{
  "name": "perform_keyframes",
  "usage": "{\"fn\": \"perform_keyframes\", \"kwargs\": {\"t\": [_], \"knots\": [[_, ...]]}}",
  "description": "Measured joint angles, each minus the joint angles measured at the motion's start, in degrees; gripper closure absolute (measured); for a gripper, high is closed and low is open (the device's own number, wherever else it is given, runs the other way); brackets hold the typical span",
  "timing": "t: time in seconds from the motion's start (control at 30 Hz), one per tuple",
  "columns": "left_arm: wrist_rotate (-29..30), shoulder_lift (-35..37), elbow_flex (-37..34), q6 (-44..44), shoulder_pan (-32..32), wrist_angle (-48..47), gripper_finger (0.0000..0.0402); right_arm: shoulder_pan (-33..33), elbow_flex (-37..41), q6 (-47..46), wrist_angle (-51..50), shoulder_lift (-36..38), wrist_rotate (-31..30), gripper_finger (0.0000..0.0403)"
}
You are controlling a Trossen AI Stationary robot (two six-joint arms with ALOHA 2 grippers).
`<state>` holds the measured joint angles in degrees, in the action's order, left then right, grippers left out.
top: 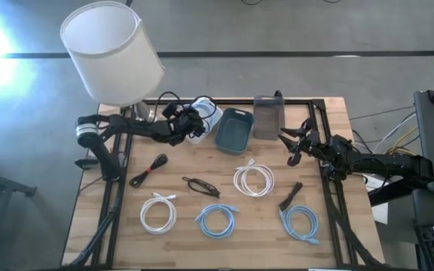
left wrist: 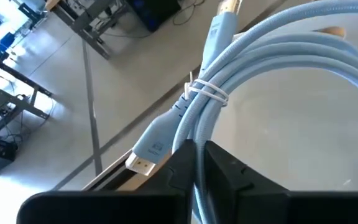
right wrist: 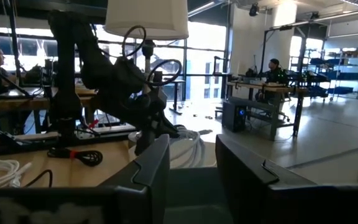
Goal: Pick & Place USB Port
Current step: Adjust the white bin on the table
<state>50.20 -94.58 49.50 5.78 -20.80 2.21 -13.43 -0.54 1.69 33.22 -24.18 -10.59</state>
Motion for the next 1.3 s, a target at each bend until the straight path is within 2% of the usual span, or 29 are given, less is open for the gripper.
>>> {"fn": "perform_keyframes", "kwargs": {"t": [0.37,0.6,0.7,1.0,1.07,1.13,1.3], "knots": [[-1.60,2.51,0.15,0.44,0.48,-1.23,0.0303,0.00,0.00,-0.19,-0.10,0.02,0.00,0.0273],[-4.41,6.33,0.15,0.16,3.85,-1.32,0.0297,0.00,0.00,-0.20,-0.14,0.02,0.00,0.0277],[-10.02,8.11,0.15,0.02,5.80,-1.17,0.0298,0.00,0.00,-0.17,-0.14,0.02,0.00,0.0280],[-33.61,9.07,0.00,0.87,8.45,-2.01,0.0298,0.01,0.00,0.02,0.02,0.02,0.01,0.0279],[-36.40,9.06,-0.02,-0.10,9.00,-2.19,0.0298,0.00,0.00,0.18,0.06,0.04,0.00,0.0277],[-35.69,9.06,-0.02,-2.23,9.35,-2.13,0.0298,0.02,0.00,0.26,0.10,0.04,0.02,0.0275],[-27.54,8.83,-0.02,-9.29,8.83,-3.17,0.0298,0.01,0.00,0.45,0.14,0.04,0.01,0.0277]]}}
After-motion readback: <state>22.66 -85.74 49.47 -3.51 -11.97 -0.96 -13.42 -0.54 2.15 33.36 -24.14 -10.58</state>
